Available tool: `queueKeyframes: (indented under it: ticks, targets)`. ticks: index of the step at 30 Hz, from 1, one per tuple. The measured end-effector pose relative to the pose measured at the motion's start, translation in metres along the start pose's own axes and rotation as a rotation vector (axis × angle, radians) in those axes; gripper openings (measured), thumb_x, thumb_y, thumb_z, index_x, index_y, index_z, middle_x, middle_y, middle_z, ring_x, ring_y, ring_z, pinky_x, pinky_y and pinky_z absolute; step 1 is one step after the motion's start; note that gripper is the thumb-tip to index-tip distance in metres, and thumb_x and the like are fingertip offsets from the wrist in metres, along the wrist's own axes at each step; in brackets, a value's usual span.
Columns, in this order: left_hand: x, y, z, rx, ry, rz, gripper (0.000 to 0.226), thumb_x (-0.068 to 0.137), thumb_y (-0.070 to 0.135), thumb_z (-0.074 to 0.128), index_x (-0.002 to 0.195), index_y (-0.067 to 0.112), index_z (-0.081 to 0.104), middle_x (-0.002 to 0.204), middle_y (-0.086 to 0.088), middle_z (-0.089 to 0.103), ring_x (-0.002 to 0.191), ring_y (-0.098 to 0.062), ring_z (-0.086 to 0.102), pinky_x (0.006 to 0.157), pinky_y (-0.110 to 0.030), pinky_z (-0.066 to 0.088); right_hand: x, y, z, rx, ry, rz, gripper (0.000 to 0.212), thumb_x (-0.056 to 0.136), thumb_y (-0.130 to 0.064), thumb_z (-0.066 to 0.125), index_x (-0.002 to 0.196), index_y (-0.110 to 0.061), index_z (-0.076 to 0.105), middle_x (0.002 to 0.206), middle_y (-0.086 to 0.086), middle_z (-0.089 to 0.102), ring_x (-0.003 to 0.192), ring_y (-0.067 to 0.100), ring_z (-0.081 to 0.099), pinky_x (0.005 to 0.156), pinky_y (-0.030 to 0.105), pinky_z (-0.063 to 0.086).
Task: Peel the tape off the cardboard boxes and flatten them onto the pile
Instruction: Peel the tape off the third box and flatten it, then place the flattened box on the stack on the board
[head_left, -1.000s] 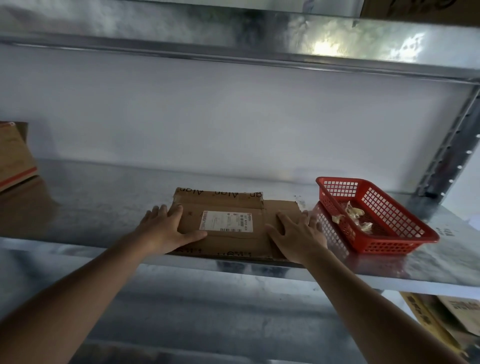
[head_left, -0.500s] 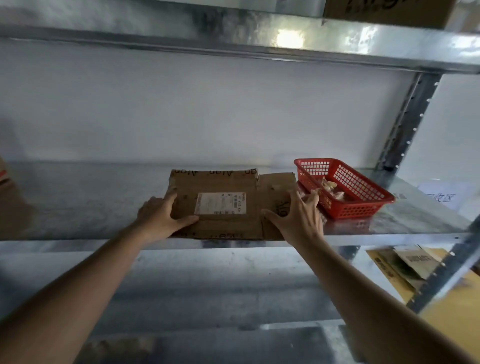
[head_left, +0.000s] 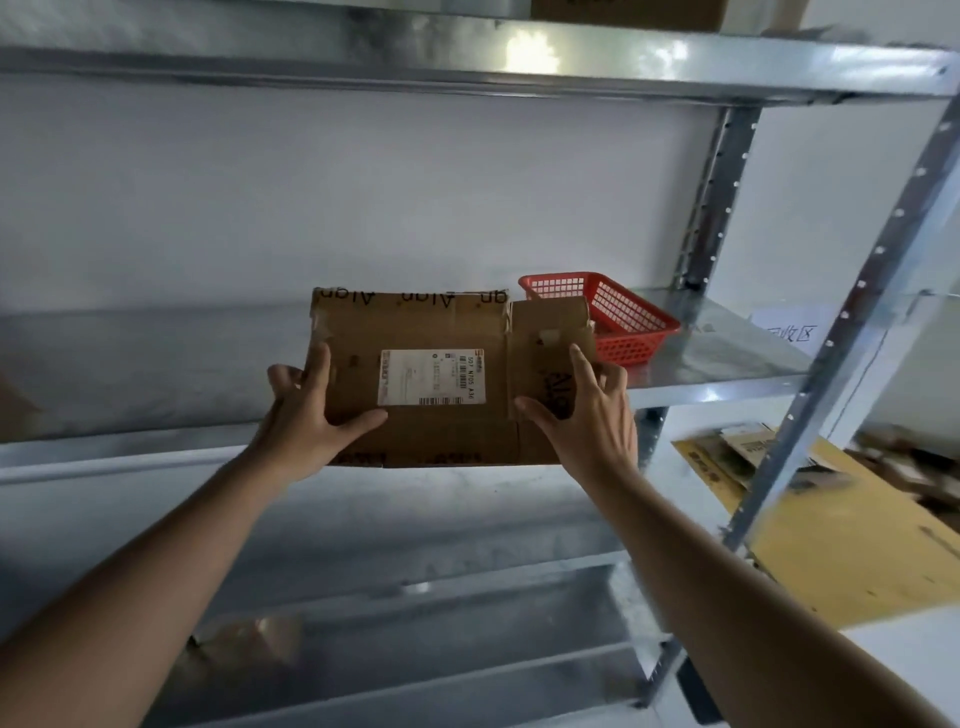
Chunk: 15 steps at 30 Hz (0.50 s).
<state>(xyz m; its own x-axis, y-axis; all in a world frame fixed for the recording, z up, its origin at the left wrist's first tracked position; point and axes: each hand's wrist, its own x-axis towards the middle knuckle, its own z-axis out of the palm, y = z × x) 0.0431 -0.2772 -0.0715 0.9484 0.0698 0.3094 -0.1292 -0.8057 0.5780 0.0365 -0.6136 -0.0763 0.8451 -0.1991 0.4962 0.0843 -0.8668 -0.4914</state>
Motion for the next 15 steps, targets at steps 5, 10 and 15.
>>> queueKeyframes:
  ticks: [5, 10, 15]
  targets:
    - [-0.039, 0.055, 0.036, 0.016, -0.006, 0.045, 0.128, 0.067, 0.078, 0.068, 0.163, 0.034, -0.005, 0.116, 0.004, 0.018, 0.118, -0.017, 0.030, 0.113, -0.043, 0.040, -0.030, 0.061, -0.043, 0.034, 0.018, 0.031, 0.104, 0.078, -0.083, 0.062, 0.161, -0.032, 0.025, 0.149, 0.009, 0.035, 0.128, 0.032, 0.050, 0.086, 0.045, 0.057]
    - [-0.085, 0.125, 0.094, -0.004, -0.048, 0.074, 0.130, 0.069, 0.077, 0.068, 0.164, 0.033, -0.010, 0.125, 0.000, 0.018, 0.135, -0.031, 0.030, 0.116, -0.050, 0.038, -0.061, 0.144, -0.097, 0.021, 0.019, 0.071, 0.103, 0.079, -0.081, 0.063, 0.161, -0.034, 0.022, 0.148, 0.010, 0.034, 0.128, 0.033, 0.051, 0.088, 0.047, 0.059]
    - [-0.134, 0.197, 0.167, -0.065, -0.101, 0.102, 0.124, 0.071, 0.076, 0.072, 0.162, 0.040, -0.005, 0.119, 0.007, 0.015, 0.133, -0.029, 0.038, 0.113, -0.051, 0.043, -0.093, 0.245, -0.154, -0.029, 0.009, 0.112, 0.102, 0.081, -0.080, 0.062, 0.162, -0.034, 0.021, 0.152, 0.009, 0.030, 0.130, 0.032, 0.051, 0.087, 0.047, 0.060]
